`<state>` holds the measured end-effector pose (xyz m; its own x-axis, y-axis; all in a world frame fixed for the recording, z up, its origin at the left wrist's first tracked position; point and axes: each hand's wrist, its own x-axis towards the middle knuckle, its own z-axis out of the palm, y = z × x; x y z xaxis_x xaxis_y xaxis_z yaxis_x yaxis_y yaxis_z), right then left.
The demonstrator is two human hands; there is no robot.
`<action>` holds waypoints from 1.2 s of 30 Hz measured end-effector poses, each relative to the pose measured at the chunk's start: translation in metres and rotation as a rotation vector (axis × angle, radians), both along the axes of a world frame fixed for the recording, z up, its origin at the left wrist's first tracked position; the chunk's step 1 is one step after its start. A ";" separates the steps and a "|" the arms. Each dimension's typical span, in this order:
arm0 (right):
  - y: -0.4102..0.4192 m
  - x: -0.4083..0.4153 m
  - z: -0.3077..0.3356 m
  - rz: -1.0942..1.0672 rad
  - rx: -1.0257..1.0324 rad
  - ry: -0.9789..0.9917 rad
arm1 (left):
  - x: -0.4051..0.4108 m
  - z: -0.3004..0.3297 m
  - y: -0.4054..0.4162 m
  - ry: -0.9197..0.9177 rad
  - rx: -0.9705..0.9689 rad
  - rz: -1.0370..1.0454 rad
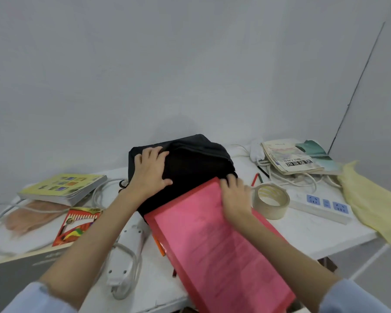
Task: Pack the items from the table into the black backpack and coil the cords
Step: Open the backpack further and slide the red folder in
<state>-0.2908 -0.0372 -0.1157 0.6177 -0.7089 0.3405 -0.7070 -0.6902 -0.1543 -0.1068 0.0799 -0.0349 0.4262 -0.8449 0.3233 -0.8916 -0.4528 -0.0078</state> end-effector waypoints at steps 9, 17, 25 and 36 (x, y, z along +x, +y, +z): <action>0.021 -0.008 -0.021 0.353 0.480 0.325 | 0.034 -0.068 -0.014 -0.186 0.100 -0.162; 0.004 0.006 -0.022 0.345 0.471 0.409 | 0.041 -0.087 -0.023 -0.053 0.435 0.048; -0.005 0.017 -0.019 0.318 0.462 0.499 | 0.043 -0.045 -0.048 -0.043 0.300 0.005; -0.037 0.064 -0.003 0.283 0.571 0.456 | 0.039 -0.038 -0.043 -0.032 0.271 0.029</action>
